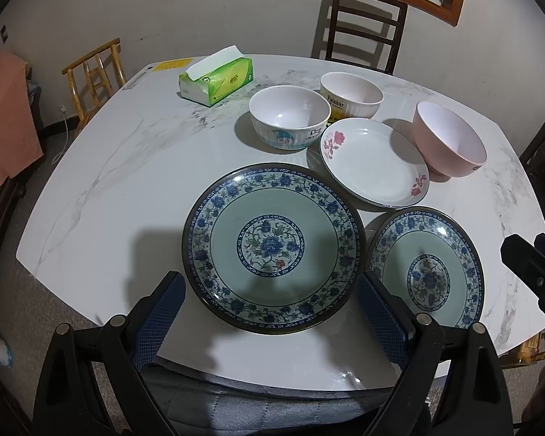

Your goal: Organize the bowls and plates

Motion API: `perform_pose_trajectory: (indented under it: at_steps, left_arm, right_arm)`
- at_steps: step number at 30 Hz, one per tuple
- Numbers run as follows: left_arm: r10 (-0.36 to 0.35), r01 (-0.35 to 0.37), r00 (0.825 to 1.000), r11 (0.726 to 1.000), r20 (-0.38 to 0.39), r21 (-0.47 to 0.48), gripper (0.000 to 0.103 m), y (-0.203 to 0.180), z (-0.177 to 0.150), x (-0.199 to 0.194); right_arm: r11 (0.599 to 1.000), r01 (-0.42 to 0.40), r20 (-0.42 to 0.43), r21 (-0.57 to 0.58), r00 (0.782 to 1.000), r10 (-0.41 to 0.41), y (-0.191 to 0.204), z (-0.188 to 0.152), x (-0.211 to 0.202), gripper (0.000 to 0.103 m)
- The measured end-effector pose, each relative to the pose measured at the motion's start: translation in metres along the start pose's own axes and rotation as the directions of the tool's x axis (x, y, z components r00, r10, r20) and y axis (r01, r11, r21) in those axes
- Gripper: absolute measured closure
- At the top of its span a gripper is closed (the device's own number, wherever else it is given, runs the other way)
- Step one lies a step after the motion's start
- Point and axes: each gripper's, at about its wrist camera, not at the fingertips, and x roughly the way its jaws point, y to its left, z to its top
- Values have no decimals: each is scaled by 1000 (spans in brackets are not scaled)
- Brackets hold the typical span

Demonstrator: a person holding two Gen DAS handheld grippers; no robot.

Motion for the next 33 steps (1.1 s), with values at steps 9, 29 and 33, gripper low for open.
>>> perform_pose_trajectory:
  at_steps: [9, 29, 33]
  left_arm:
    - [0, 0, 1000, 1000, 1, -1, 10, 0, 0, 0]
    - [-76, 69, 996, 989, -50, -134, 48, 67, 5, 31]
    - [-130, 115, 989, 975, -71, -189, 48, 86, 8, 41]
  right_arm:
    - [1000, -10, 0, -13, 1000, 10, 3, -1, 2, 1]
    - [963, -263, -134, -60, 958, 254, 22, 7, 49, 48]
    - [950, -306, -195, -61, 937, 289, 31, 12, 72, 53]
